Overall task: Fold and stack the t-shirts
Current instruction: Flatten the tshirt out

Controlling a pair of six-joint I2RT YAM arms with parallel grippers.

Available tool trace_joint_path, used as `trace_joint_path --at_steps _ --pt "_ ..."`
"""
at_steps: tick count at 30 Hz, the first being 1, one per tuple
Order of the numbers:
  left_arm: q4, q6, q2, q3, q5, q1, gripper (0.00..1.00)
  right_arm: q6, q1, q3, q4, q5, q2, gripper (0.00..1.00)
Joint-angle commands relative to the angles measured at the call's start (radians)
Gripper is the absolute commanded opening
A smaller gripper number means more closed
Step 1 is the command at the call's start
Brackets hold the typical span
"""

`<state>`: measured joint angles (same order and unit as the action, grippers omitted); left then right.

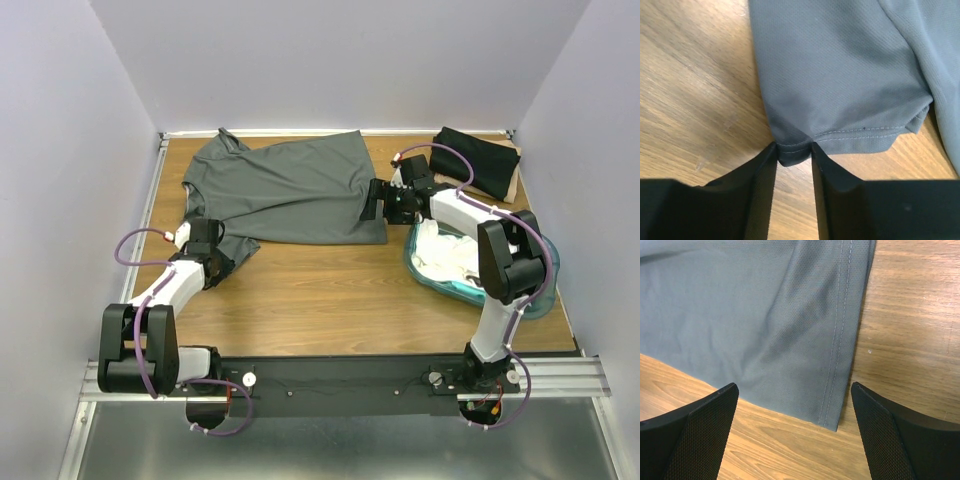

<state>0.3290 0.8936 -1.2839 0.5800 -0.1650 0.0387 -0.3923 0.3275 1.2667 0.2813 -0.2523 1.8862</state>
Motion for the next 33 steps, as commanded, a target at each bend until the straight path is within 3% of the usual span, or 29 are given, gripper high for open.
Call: trace_joint_path --at_steps 1,2,4,5,6,12,16,33 --pt "-0.021 0.015 -0.011 -0.034 -0.007 -0.011 0.31 -0.008 -0.002 -0.018 0.013 0.039 -0.032 1.0" --pt "-0.022 0.011 -0.011 -0.042 -0.008 -0.011 0.21 -0.008 -0.002 -0.02 0.013 0.041 -0.03 1.0" --pt "-0.034 0.001 -0.015 -0.046 -0.007 -0.013 0.15 -0.008 -0.002 -0.023 0.013 0.051 -0.03 1.0" --pt "-0.036 -0.002 -0.018 -0.045 -0.005 -0.013 0.03 -0.008 -0.004 -0.024 0.015 0.056 -0.029 1.0" --pt "-0.036 -0.007 -0.02 -0.043 -0.002 -0.014 0.0 -0.008 -0.002 -0.026 0.016 0.067 -0.029 1.0" --pt "0.008 -0.035 0.021 0.014 -0.001 -0.016 0.0 0.003 -0.004 -0.061 0.039 0.136 -0.036 0.98" --pt "0.062 -0.01 0.162 0.049 -0.01 -0.016 0.0 0.006 -0.002 -0.084 0.058 0.145 -0.038 0.95" --pt "0.182 0.08 0.455 0.007 0.009 -0.016 0.0 -0.022 0.045 -0.096 0.116 0.159 -0.013 0.68"
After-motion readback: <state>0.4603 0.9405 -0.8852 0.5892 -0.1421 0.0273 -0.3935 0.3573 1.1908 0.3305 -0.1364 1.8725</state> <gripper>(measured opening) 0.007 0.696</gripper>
